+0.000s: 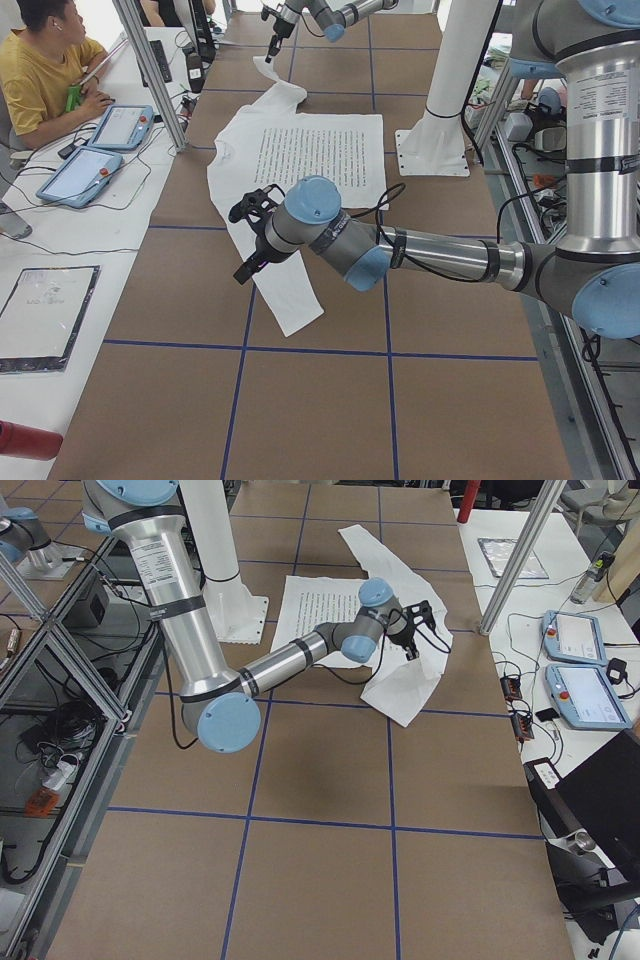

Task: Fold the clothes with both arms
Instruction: 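Lift the cuff with the right gripper and carry it across the shirt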

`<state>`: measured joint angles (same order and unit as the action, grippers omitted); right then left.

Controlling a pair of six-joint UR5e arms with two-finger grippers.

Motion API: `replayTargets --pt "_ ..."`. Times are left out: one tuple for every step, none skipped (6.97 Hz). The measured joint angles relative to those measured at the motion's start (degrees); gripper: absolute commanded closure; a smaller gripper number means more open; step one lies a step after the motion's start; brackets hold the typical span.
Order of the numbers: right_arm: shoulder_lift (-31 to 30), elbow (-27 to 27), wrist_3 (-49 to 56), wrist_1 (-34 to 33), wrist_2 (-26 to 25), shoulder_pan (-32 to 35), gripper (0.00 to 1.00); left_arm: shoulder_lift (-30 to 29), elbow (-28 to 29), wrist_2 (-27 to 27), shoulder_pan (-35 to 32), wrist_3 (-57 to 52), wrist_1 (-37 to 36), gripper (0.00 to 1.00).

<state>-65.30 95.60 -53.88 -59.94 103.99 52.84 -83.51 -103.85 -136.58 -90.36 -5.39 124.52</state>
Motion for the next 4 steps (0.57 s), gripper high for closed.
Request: replayTargets --pt "7.1 -1.2 -3.7 -6.3 -4.0 -2.4 1.0 0.0 0.0 0.0 0.0 0.1 0.0 0.0" --pt "13.8 -3.1 -7.1 -11.1 -7.4 -4.6 1.0 -0.1 0.0 0.0 0.0 0.2 -0.1 0.0" --pt "19.8 -5.0 -10.0 -15.6 -9.5 -6.3 1.0 -0.1 0.0 0.0 0.0 0.4 -0.1 0.0" --pt "23.9 -5.9 -12.2 -19.0 -12.3 -8.6 1.0 -0.1 0.0 0.0 0.0 0.7 -0.1 0.0"
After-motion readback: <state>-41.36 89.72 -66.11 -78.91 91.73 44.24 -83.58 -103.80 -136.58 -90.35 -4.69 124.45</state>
